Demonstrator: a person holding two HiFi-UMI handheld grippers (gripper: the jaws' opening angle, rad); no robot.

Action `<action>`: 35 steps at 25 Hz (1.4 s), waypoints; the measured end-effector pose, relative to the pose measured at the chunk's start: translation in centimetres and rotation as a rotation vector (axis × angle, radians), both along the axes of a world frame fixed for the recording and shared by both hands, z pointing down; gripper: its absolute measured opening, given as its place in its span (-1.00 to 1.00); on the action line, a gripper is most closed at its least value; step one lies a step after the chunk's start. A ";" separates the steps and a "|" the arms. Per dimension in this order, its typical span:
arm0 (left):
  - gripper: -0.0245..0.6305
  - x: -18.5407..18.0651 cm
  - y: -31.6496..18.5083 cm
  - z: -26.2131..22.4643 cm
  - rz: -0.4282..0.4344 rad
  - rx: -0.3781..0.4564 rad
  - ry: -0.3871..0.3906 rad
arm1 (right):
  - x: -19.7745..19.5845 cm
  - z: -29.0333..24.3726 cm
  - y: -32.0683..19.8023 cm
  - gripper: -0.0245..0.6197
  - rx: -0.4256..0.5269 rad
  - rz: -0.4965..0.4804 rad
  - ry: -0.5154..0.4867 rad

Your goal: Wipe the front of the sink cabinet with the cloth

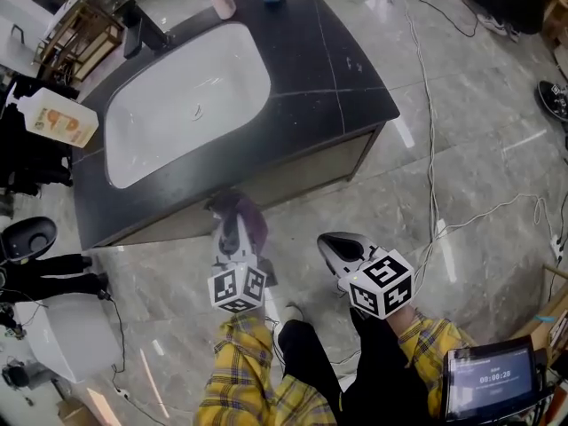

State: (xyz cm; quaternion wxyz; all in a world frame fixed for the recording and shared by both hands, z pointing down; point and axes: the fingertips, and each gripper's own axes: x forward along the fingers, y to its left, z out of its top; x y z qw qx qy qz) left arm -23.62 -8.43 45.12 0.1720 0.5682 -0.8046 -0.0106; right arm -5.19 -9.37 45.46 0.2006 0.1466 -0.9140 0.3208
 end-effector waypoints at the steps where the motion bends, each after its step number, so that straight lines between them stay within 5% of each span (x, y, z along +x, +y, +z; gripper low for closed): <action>1: -0.77 0.2 -0.4 0.1 0.001 0.000 0.001 | 0.3 0.2 -0.3 -0.90 -0.002 0.001 0.001; 35: -0.77 19.5 -16.5 2.3 0.246 0.022 0.119 | 14.6 3.8 -10.1 -0.90 -0.056 0.245 0.025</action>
